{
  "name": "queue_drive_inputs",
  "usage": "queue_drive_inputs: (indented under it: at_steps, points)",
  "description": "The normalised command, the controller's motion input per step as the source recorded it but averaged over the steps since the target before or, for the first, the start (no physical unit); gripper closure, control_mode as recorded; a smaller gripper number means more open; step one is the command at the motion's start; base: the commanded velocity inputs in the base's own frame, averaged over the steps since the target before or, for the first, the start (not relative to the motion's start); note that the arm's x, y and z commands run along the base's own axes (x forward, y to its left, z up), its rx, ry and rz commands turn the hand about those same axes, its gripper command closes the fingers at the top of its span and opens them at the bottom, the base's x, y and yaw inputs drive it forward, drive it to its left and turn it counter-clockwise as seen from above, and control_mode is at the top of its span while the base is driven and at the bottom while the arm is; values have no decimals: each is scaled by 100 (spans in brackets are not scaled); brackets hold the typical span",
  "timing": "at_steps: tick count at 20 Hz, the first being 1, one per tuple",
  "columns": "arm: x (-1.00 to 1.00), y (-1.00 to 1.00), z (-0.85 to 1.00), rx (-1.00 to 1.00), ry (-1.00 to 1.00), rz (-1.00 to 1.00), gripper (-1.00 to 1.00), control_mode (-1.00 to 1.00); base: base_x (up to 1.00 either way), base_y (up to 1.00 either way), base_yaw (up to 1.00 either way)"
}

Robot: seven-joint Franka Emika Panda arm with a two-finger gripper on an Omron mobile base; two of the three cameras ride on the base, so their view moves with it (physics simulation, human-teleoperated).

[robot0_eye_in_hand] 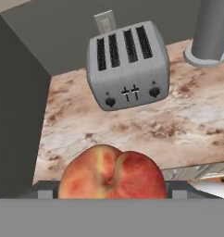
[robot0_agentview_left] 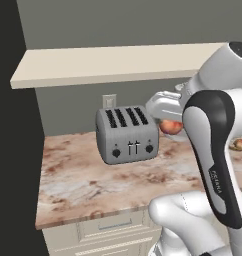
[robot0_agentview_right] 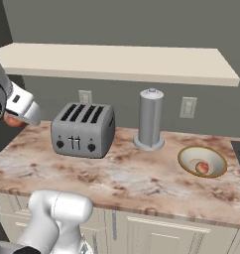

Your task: Pick the peachs from the cabinet and place them in one bowl. Pick the squash from the sink and place it in the other bowl.

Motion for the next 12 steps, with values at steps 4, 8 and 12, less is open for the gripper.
queue_drive_inputs:
  at_steps: [4, 8, 12]
  points:
    - [-26, 0, -42, 0, 4, 0, 100, -100, 0, 0, 0]
    - [-4, 0, -17, 0, 3, 0, 100, -100, 0, 0, 0]
    - [6, -8, -1, -1, 5, 0, 100, -100, 0, 0, 0]
